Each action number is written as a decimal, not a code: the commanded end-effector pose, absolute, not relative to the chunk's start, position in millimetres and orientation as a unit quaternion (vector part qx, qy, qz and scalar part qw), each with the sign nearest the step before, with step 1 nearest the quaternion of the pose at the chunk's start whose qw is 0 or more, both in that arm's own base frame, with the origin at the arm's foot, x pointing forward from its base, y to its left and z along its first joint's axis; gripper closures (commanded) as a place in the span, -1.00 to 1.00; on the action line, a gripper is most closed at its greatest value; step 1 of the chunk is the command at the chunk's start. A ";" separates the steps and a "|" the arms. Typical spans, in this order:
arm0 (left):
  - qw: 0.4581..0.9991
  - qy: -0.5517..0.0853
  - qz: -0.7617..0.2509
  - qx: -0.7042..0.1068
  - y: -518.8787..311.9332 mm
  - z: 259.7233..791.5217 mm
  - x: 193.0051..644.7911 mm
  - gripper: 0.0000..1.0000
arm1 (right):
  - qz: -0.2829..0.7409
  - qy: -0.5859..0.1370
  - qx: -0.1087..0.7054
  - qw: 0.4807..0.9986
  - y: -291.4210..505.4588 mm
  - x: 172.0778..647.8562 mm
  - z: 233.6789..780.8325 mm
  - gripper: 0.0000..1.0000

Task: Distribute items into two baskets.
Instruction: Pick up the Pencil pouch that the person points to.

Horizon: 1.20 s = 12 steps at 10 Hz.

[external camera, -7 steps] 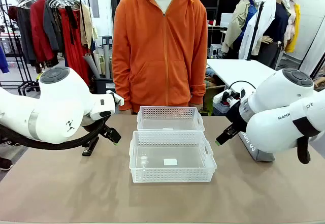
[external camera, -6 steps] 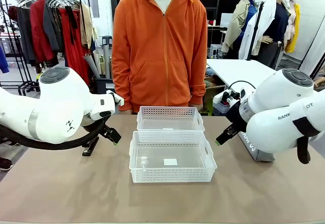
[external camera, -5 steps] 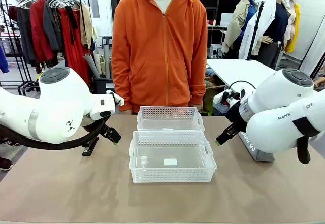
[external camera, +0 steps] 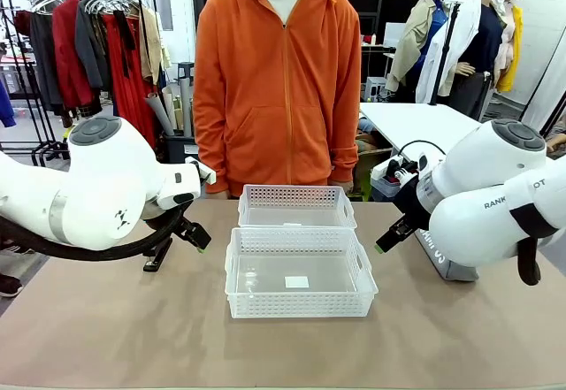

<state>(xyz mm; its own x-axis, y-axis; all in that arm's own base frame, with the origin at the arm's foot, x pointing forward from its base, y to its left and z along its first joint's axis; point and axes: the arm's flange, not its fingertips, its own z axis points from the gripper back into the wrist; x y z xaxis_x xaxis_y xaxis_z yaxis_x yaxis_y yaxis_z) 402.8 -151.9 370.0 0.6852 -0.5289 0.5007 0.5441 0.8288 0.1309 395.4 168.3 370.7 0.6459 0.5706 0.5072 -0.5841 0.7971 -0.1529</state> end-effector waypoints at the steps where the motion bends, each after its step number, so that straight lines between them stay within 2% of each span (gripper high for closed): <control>1: 0.918 -0.268 -0.292 -0.014 -151.8 370.2 402.8 -1.00 | 0.318 -0.275 0.012 0.907 168.3 395.4 370.8 -1.00; 12: 0.918 -0.268 -0.292 -0.014 -151.8 370.2 402.8 -1.00 | 0.318 -0.275 0.012 0.907 168.3 395.4 370.6 -1.00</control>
